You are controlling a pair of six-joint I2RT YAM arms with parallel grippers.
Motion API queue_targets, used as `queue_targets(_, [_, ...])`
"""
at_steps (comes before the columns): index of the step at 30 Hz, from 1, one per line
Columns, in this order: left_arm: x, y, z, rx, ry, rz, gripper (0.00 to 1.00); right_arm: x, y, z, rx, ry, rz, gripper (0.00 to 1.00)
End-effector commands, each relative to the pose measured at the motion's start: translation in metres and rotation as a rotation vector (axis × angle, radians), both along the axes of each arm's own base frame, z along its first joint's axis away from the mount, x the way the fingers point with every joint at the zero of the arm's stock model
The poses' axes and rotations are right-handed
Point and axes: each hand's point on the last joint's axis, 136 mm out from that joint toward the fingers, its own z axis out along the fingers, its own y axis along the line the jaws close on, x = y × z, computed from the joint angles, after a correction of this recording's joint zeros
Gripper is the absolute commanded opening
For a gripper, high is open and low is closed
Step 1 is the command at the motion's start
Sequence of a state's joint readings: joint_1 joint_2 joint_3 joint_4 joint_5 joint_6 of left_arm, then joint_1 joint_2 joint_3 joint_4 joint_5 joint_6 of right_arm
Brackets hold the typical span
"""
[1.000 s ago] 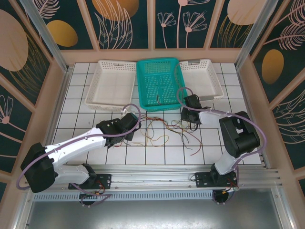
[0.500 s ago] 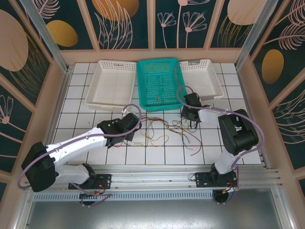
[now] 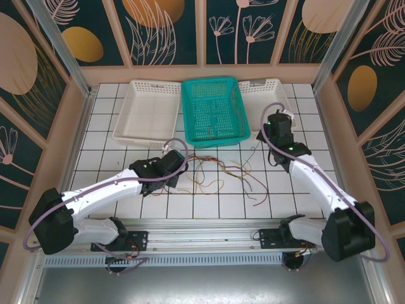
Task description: Untangle the cables
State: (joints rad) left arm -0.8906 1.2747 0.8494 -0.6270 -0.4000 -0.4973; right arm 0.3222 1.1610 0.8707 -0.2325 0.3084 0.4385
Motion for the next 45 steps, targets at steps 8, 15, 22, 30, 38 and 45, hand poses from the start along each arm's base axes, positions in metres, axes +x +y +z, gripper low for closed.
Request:
queue_targets(8, [-0.002, -0.003, -0.007, 0.016, 0.013, -0.026, 0.00, -0.026, -0.027, 0.133, -0.043, -0.199, -0.055, 0.00])
queue_targets(15, [-0.002, -0.004, -0.008, 0.016, 0.017, -0.030, 0.00, -0.036, -0.022, 0.210, -0.017, -0.325, -0.026, 0.00])
queue_targets(22, [-0.003, -0.005, -0.008, 0.011, 0.022, -0.035, 0.00, -0.002, -0.011, 0.218, -0.045, -0.330, -0.012, 0.00])
queue_targets(30, [-0.004, -0.006, -0.001, -0.009, 0.005, -0.037, 0.00, 0.061, 0.002, 0.201, -0.075, -0.281, -0.011, 0.00])
queue_targets(38, [-0.006, -0.007, 0.000, -0.015, 0.000, -0.043, 0.00, 0.122, -0.010, 0.131, -0.116, -0.167, -0.081, 0.00])
queue_targets(45, [-0.006, -0.007, 0.000, -0.012, -0.001, -0.042, 0.00, 0.158, -0.024, 0.051, -0.090, -0.011, -0.090, 0.00])
